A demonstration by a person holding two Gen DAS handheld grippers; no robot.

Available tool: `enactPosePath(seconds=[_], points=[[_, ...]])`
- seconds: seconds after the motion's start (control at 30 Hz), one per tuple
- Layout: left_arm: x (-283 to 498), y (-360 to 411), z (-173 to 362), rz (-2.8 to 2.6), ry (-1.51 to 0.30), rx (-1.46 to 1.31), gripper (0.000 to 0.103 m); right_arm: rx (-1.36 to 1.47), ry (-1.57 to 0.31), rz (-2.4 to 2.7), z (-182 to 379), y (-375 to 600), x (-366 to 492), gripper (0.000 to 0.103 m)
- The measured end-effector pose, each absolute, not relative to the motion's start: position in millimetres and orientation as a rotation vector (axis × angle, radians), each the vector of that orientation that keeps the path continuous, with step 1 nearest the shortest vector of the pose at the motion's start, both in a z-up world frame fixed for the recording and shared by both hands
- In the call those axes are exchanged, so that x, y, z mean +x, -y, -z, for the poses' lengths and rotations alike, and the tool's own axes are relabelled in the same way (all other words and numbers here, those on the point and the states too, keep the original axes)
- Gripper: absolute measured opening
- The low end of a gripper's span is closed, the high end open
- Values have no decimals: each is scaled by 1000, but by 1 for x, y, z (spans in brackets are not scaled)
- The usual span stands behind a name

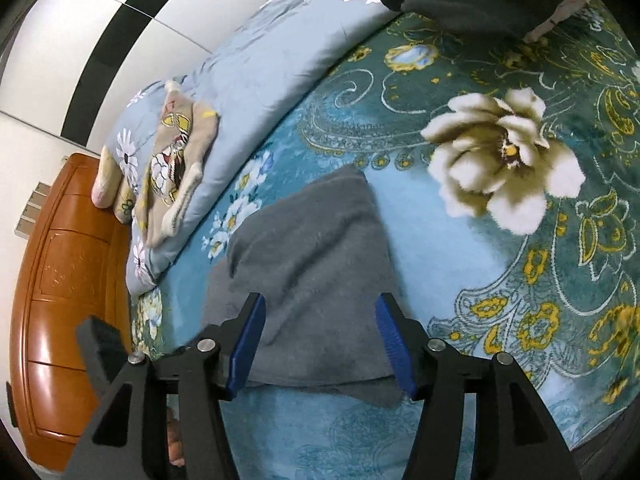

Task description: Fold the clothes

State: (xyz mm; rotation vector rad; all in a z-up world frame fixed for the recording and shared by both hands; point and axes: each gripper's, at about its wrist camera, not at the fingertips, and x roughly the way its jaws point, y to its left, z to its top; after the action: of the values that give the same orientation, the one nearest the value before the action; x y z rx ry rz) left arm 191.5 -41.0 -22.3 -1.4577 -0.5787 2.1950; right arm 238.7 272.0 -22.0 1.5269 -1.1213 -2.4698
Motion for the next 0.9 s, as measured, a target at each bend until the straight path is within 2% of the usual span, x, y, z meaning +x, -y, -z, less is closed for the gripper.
enactPosePath(seconds=[0.17, 0.23, 0.37, 0.47, 0.5, 0.6, 0.67, 0.7, 0.9], points=[[191, 61, -17, -2203, 667, -1319, 11, 1485, 1102, 2473, 11, -269, 235, 59], [195, 80, -15, -2242, 657, -1326, 11, 1472, 1065, 2472, 6, -264, 234, 59], [190, 102, 58, -2259, 523, -1602, 13, 1554, 1017, 2467, 18, -254, 226, 59], [192, 126, 88, -2206, 701, -1671, 13, 1681, 1094, 2400, 40, -254, 223, 59], [193, 130, 85, -2216, 718, -1644, 13, 1685, 1114, 2385, 42, -255, 224, 59], [192, 125, 66, -2257, 601, -1592, 12, 1676, 1122, 2405, 40, -260, 225, 59], [189, 118, 56, -2254, 531, -1591, 17, 1657, 1117, 2401, 36, -260, 222, 59], [189, 118, 49, -2272, 515, -1582, 13, 1650, 1097, 2399, 34, -257, 221, 59], [188, 97, 22, -2259, 512, -1476, 15, 1682, 872, 2421, 28, -237, 207, 59]])
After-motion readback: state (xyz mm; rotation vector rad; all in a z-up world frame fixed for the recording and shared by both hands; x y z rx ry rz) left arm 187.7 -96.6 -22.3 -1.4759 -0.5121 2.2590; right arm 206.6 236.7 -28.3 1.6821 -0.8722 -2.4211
